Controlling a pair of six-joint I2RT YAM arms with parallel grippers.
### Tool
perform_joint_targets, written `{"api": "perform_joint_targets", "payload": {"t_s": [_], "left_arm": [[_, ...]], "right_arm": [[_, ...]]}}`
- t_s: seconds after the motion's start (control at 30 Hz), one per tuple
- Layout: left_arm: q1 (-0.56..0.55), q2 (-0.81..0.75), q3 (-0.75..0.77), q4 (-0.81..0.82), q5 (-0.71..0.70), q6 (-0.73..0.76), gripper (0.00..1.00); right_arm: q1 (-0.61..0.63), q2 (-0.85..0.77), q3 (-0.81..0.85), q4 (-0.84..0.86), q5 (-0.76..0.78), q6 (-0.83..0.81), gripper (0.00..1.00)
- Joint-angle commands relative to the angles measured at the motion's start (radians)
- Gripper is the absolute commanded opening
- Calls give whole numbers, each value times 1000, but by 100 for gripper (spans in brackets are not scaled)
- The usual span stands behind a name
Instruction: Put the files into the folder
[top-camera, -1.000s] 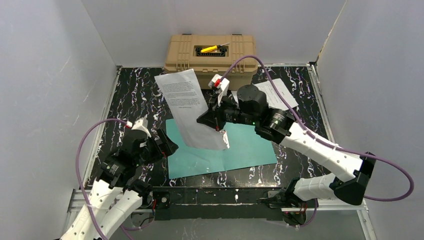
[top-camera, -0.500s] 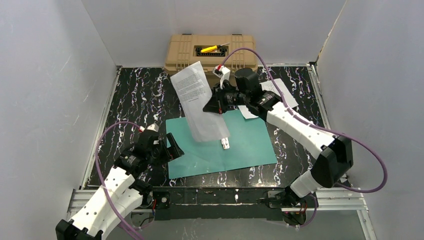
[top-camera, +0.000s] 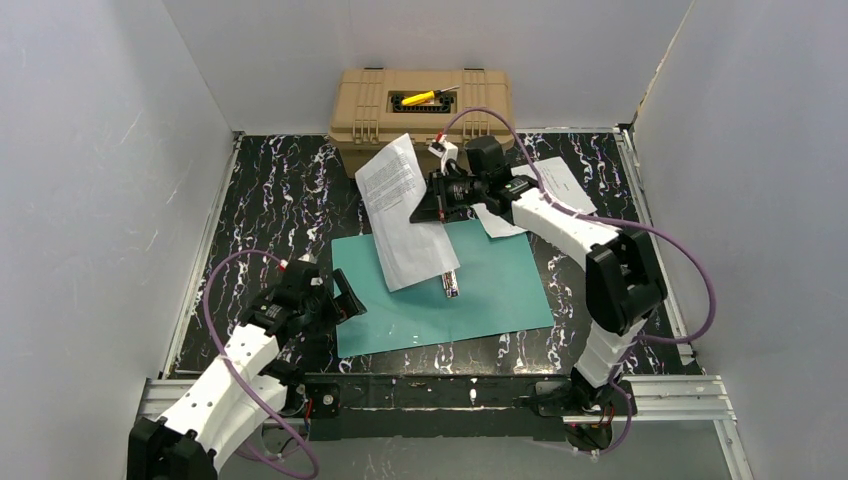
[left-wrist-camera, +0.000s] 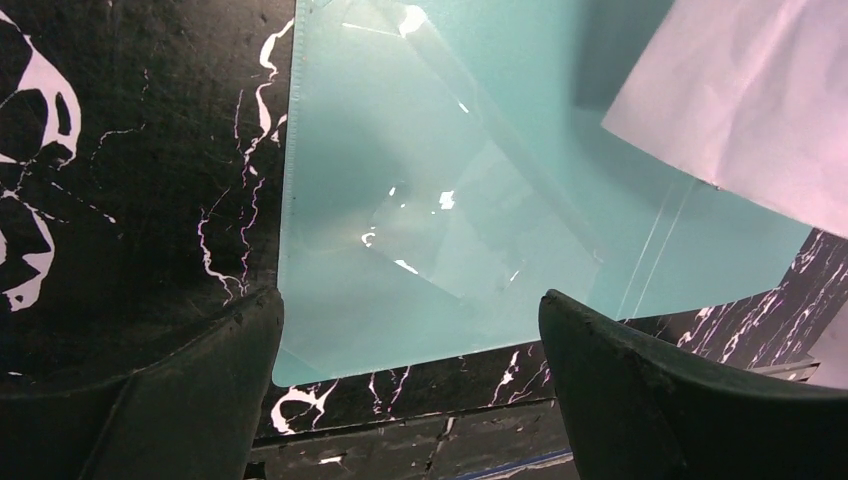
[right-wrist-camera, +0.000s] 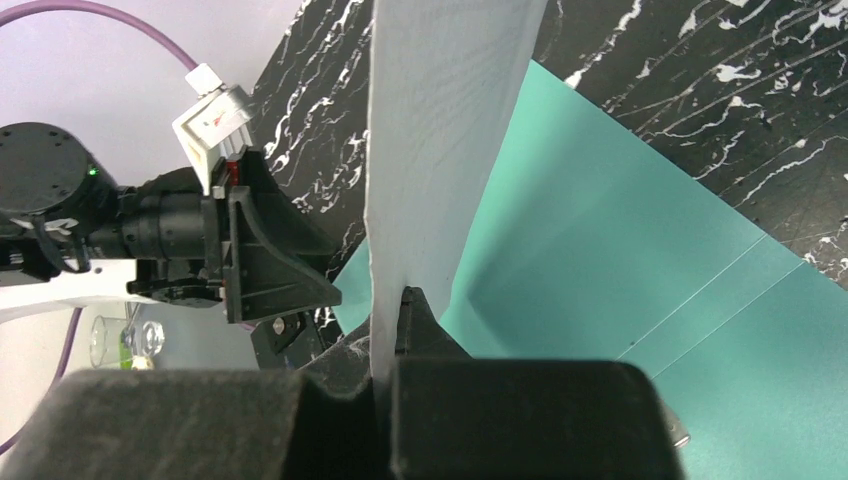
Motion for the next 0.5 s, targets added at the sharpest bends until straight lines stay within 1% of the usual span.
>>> {"api": "perform_joint_targets", "payload": {"t_s": [0.0, 0.3, 0.47], "left_arm": [[17, 21, -29, 34, 28, -4, 98], [23, 65, -32, 50, 29, 11, 98], [22, 77, -34, 66, 30, 16, 98]], "right_arm": [[-18, 86, 7, 47, -32, -18, 1], [-22, 175, 44, -54, 48, -169, 1], [-23, 178, 30, -39, 28, -174, 1]]}}
